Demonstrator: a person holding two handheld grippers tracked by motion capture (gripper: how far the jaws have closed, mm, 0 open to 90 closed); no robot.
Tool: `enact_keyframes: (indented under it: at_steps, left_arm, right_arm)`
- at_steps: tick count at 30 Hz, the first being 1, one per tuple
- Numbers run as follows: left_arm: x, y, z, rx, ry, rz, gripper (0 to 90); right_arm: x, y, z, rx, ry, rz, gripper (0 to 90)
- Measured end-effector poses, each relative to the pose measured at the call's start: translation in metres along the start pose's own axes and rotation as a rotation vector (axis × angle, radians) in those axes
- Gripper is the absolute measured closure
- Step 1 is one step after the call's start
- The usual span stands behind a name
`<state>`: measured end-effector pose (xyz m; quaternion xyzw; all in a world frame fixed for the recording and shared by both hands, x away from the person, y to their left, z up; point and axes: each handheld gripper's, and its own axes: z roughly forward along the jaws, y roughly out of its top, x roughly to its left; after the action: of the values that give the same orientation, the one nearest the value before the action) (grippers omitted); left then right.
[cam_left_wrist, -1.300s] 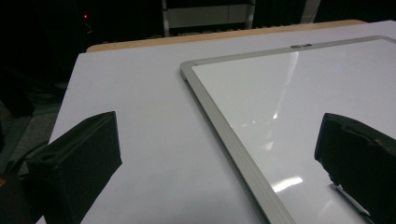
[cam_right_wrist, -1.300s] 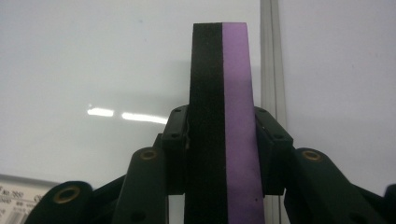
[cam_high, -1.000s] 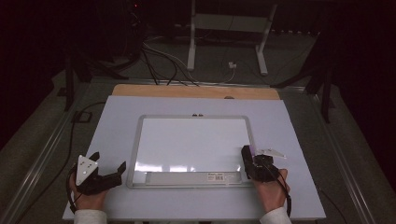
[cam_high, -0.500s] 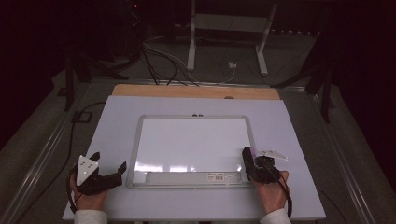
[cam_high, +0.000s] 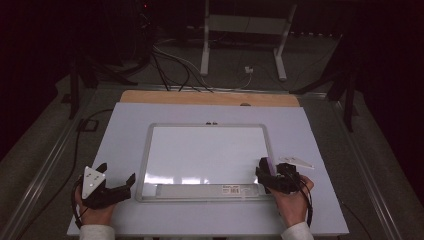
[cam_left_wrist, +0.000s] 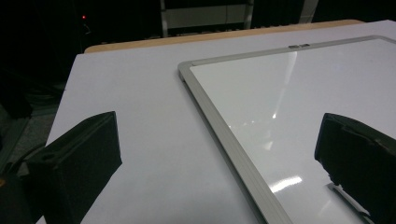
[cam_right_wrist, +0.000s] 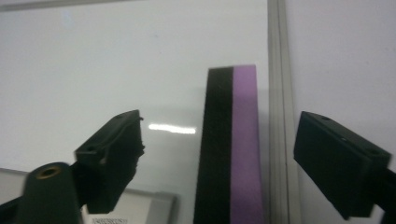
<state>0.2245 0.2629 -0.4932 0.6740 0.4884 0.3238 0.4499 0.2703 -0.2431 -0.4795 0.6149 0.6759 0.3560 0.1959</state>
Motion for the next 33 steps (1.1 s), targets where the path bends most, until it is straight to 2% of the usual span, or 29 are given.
enact_keyframes:
  at_steps: [7, 11, 17, 19, 21, 24, 28, 33]
  left_arm:
    - [0.0, 0.0, 0.0, 0.001, 0.0, 0.0, 1.2]
    - [0.0, 0.0, 0.0, 0.001, 0.0, -0.001, 1.1]
    - [0.0, 0.0, 0.0, 0.001, -0.003, -0.002, 1.1]
    - [0.0, 0.0, 0.001, 0.001, -0.005, -0.002, 1.1]
    - [0.0, 0.0, 0.001, -0.001, -0.008, -0.006, 1.1]
    - [0.0, 0.0, 0.0, -0.002, -0.009, -0.01, 1.1]
    - [0.0, 0.0, 0.0, -0.005, -0.007, -0.013, 1.0]
    - [0.001, 0.001, -0.001, -0.015, 0.0, -0.014, 1.0]
  right_arm:
    - [0.006, 0.004, -0.002, -0.035, 0.011, -0.073, 3.8]
    - [0.005, 0.006, -0.004, -0.073, 0.021, -0.111, 1.9]
    - [-0.001, 0.01, -0.012, -0.147, 0.07, -0.163, 1.0]
    - [-0.004, 0.011, -0.014, -0.157, 0.102, -0.178, 1.0]
    - [-0.007, 0.011, -0.017, -0.178, 0.103, -0.194, 1.0]
    - [-0.012, 0.011, -0.021, -0.2, 0.113, -0.205, 1.0]
    - [-0.021, 0.011, -0.024, -0.201, 0.106, -0.2, 1.0]
    - [-0.031, 0.006, -0.029, -0.243, 0.107, -0.218, 0.9]
